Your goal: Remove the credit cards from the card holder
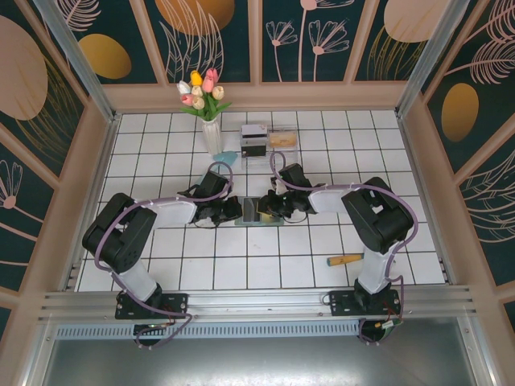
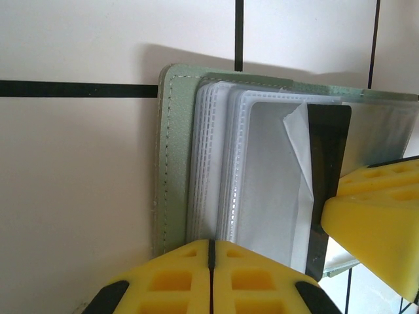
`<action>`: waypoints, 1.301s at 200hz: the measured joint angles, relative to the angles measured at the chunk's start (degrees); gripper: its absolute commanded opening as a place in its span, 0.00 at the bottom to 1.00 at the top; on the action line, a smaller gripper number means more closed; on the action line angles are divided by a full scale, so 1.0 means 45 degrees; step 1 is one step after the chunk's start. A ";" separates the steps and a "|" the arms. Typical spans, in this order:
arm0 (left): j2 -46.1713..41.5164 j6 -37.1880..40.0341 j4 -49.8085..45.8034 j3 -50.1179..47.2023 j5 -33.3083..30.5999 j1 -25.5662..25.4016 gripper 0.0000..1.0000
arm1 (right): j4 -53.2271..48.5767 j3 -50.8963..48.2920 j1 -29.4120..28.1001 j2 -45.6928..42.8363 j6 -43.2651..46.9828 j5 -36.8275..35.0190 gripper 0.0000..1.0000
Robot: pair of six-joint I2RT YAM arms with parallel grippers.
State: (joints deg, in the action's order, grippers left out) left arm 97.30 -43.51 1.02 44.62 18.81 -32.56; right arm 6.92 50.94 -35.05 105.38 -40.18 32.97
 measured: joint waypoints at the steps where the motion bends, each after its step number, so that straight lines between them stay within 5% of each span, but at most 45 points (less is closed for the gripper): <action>1: 0.0000 0.0000 0.0000 0.0005 -0.0005 0.0000 0.08 | 0.0015 -0.0010 0.0005 0.0000 0.0015 0.0005 0.18; 69: 0.0024 0.0053 -0.0078 0.0039 -0.0015 0.0000 0.08 | 0.0136 -0.0185 0.0039 -0.0194 0.0301 -0.0073 0.07; 222: -0.0374 0.0733 -0.1345 0.0651 -0.0549 -0.0049 0.12 | -0.0301 -0.0607 0.0389 -0.0801 0.1098 0.0024 0.11; 260: -0.0899 0.0787 -0.0826 0.0874 0.0248 -0.0102 0.07 | -0.0301 -0.0607 0.0389 -0.0801 0.1093 0.0024 0.11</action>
State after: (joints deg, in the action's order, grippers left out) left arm 93.25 -39.97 -2.70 48.56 19.92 -33.01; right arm 5.56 48.21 -33.30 101.78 -35.27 33.08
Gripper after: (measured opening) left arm 0.096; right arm 0.114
